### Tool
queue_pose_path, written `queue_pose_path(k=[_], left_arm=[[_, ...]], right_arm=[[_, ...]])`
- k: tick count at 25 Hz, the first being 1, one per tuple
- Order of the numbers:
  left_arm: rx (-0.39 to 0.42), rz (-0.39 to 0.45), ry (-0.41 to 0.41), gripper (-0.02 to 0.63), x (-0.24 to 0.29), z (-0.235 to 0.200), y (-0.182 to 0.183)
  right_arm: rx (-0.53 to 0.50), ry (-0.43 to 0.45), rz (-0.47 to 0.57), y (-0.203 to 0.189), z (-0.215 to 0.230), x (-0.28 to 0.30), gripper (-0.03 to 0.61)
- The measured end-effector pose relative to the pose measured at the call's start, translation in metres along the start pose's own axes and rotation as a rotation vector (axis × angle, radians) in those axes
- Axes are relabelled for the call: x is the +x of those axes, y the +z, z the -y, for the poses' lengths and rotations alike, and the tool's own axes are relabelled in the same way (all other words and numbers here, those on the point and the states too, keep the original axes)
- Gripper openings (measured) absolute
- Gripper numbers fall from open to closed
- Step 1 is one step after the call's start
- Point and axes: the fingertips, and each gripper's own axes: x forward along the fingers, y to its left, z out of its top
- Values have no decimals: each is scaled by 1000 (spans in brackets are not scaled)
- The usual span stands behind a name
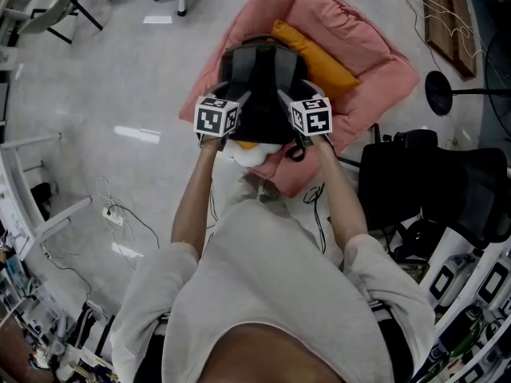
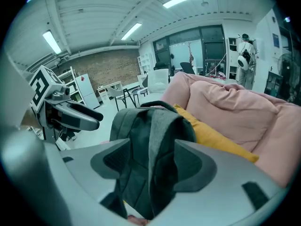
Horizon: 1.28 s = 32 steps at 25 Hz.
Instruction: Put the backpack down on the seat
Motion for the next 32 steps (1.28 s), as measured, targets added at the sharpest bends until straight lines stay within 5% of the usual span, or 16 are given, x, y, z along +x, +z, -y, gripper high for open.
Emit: queue_pose_path(k=[9, 20, 27, 32], left_arm=[[44, 36, 5, 230, -28, 22, -1], [96, 141, 26, 57, -81, 63, -1], [91, 209, 32, 28, -116, 83, 0], [95, 234, 48, 23, -137, 95, -5]], right_arm=[[-40, 8, 84, 15, -22, -39, 234], [-103, -17, 155, 11, -48, -97, 95], [-122, -28, 195, 14, -65, -131, 6], [-138, -24, 230, 15, -72, -156, -2]])
